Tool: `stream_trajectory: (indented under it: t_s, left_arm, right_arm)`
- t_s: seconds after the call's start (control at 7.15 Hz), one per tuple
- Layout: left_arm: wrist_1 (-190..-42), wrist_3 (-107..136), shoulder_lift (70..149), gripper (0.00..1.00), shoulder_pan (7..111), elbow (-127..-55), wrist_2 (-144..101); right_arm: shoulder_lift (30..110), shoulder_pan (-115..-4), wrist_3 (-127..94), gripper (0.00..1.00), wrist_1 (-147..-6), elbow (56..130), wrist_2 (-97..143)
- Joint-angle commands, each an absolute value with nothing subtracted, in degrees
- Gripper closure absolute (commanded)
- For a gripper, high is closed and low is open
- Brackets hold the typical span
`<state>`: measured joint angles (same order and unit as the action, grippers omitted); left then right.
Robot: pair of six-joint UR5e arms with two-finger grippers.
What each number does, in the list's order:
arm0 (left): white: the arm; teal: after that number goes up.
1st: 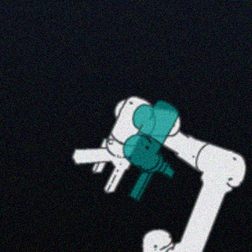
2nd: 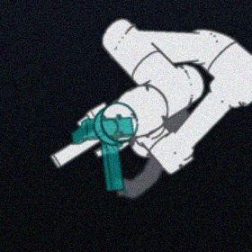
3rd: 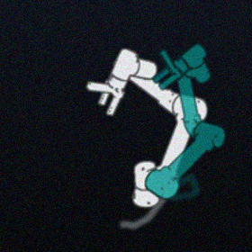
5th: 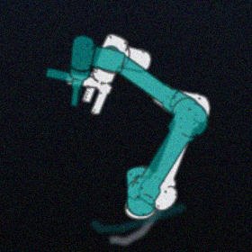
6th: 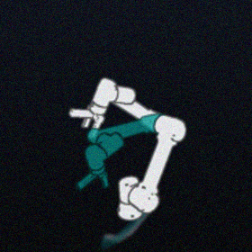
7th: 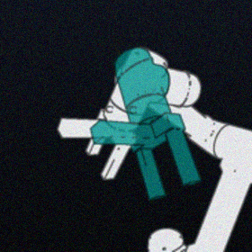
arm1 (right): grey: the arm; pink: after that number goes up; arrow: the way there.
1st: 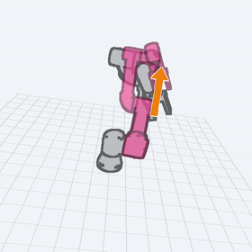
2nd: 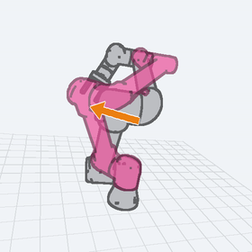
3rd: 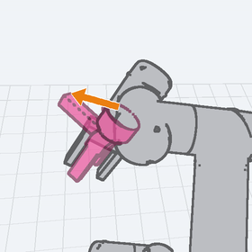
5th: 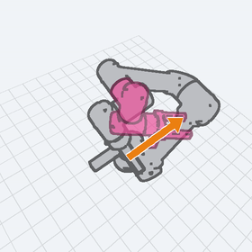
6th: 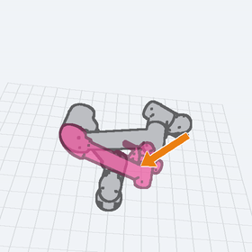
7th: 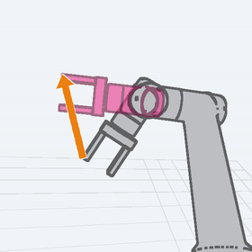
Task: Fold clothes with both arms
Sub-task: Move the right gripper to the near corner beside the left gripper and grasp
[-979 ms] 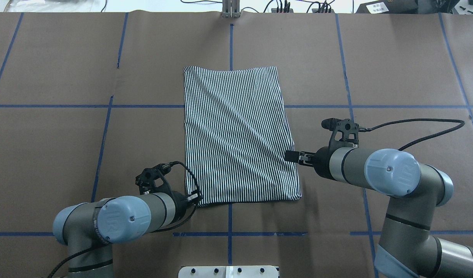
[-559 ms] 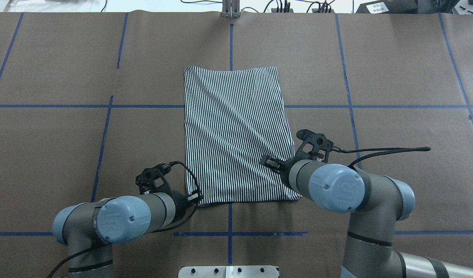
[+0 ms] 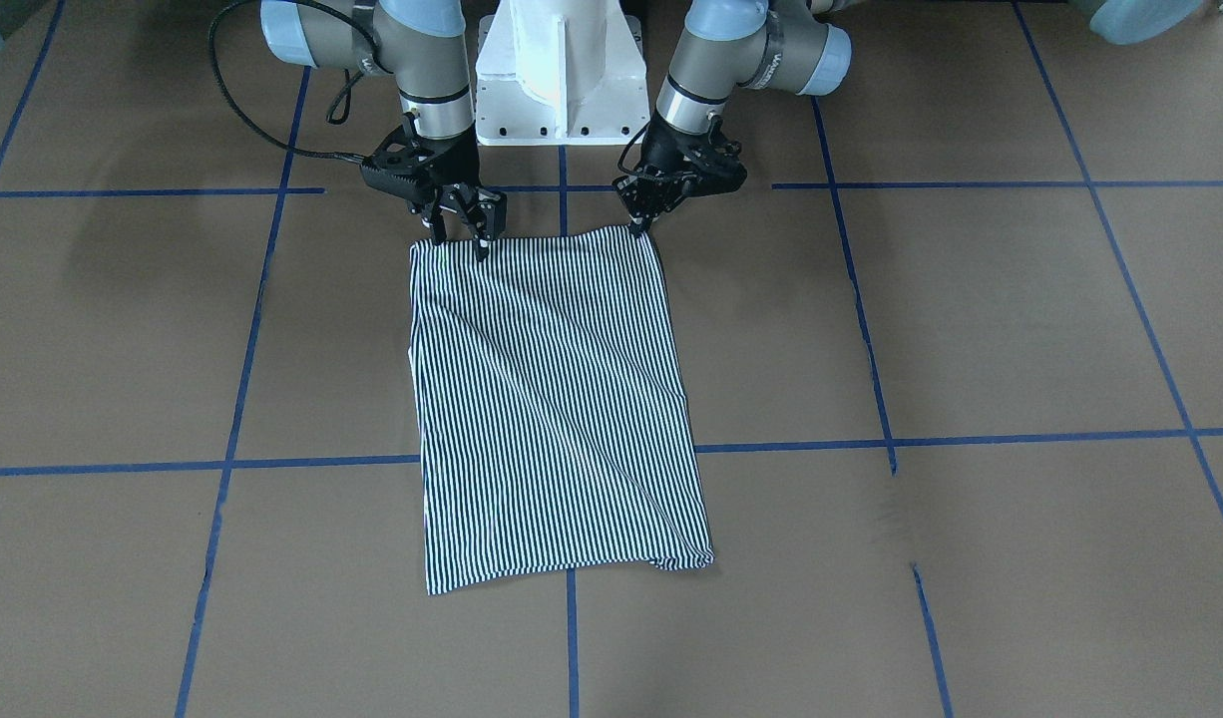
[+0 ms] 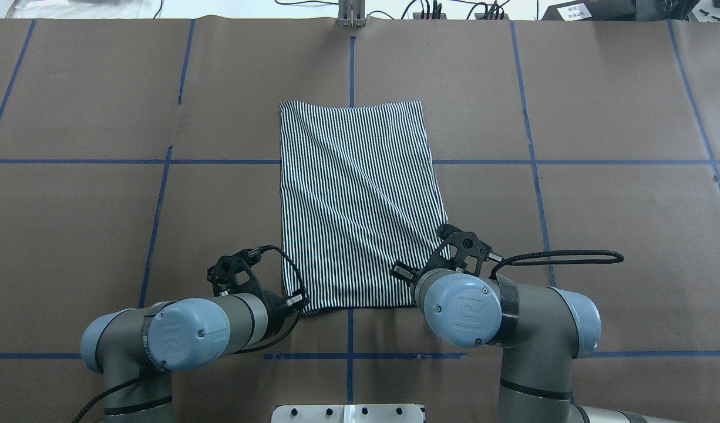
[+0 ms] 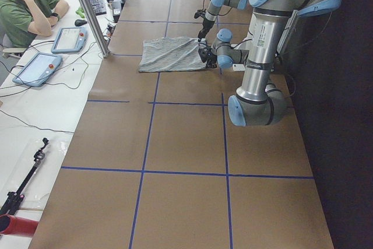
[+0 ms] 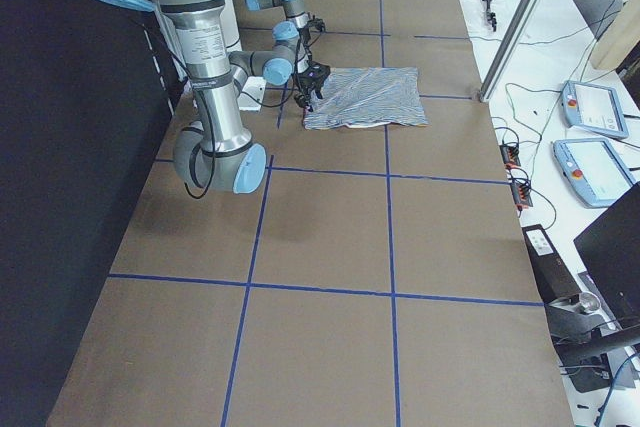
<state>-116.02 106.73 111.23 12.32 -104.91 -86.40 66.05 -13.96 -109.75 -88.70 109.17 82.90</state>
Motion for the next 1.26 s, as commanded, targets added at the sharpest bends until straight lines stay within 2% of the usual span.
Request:
stream_trajectory:
  t_s: [0.0,0.7,0.84,0.98,1.12]
  left_arm:
    - [-116.0,106.7,111.3,1.00,12.3,-104.9,-86.4]
    - [-116.1,106.7,111.3,1.00,12.3,-105.1,-86.4]
    - [-116.1,106.7,111.3,1.00,12.3,-105.1,-86.4]
    - [-116.1,106.7,111.3,1.00,12.3,-105.2,-86.4]
    - [-116.1,106.7,111.3,1.00,12.3,-105.2,-86.4]
  right_arm:
    - [65.7,-13.4,-110.1,0.29,-89.5,107.5,82.9]
    - [65.6,-12.7,-110.1,0.30,-89.5,106.2,82.8]
    - [65.6,-12.7,-110.1,0.34,-89.4,106.1,82.8]
    - [65.6,-12.7,-110.1,0.48,-89.4,106.0,82.7]
    - [65.5,-12.7,-110.1,0.73,-89.4,106.0,82.4]
